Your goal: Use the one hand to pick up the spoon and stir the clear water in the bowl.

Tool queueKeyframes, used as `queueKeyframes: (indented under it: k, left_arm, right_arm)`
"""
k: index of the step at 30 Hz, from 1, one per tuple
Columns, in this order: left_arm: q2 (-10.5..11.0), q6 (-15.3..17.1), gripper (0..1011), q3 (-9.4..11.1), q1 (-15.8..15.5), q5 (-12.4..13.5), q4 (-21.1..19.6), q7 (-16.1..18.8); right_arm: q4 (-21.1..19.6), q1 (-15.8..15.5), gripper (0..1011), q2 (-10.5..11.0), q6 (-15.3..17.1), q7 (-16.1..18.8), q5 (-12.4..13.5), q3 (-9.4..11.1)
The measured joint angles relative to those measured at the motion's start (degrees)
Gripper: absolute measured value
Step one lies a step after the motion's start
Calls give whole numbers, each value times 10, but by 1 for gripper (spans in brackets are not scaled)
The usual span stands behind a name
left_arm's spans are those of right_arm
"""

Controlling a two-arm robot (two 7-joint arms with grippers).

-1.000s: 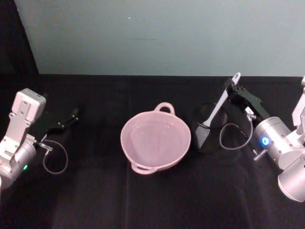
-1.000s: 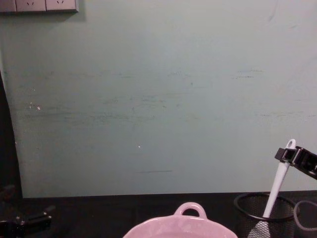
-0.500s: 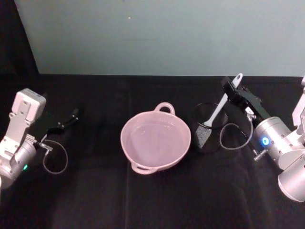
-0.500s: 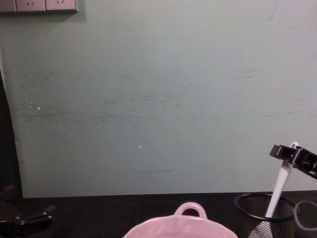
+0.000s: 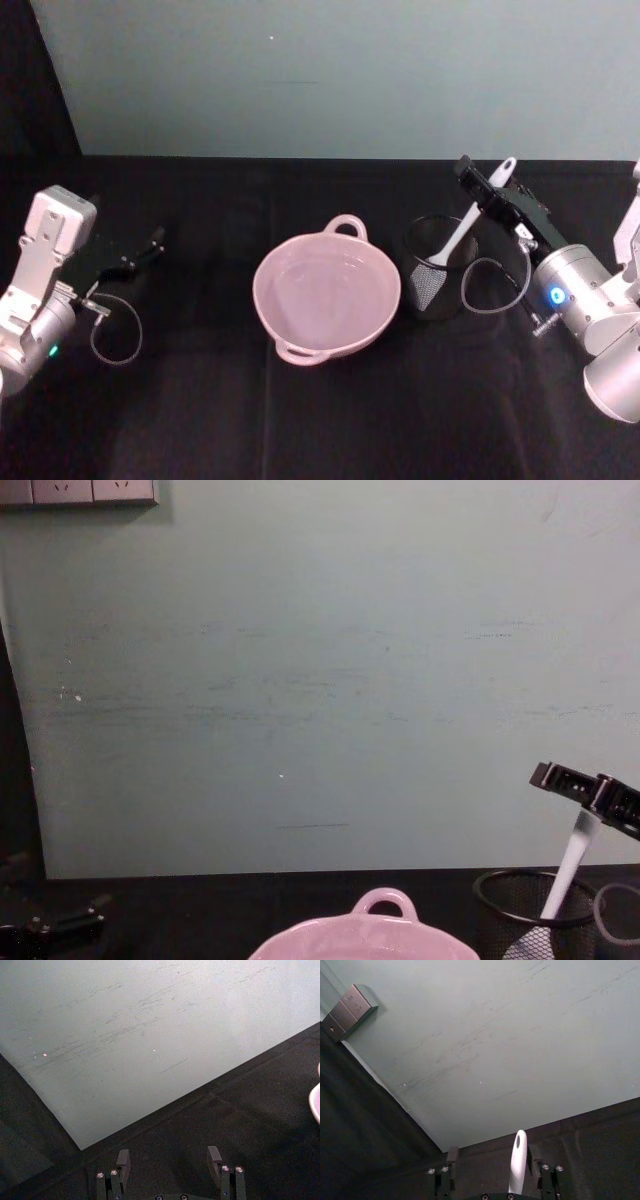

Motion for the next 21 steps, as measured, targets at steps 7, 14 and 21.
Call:
queueKeyframes:
  k: [7,14,21]
  left_arm:
    - [0,0,1011,0,0,0,0,0]
    - [0,0,1011,0,0,0,0,0]
    - [0,0,1011,0,0,0,0,0]
  right_arm:
    - [0,0,1002,0,0,0,0,0]
    - [-10,-1,1002,7,2,-2,-17,-2]
    - [-68,-33,1003,31,11,-15,-55,1]
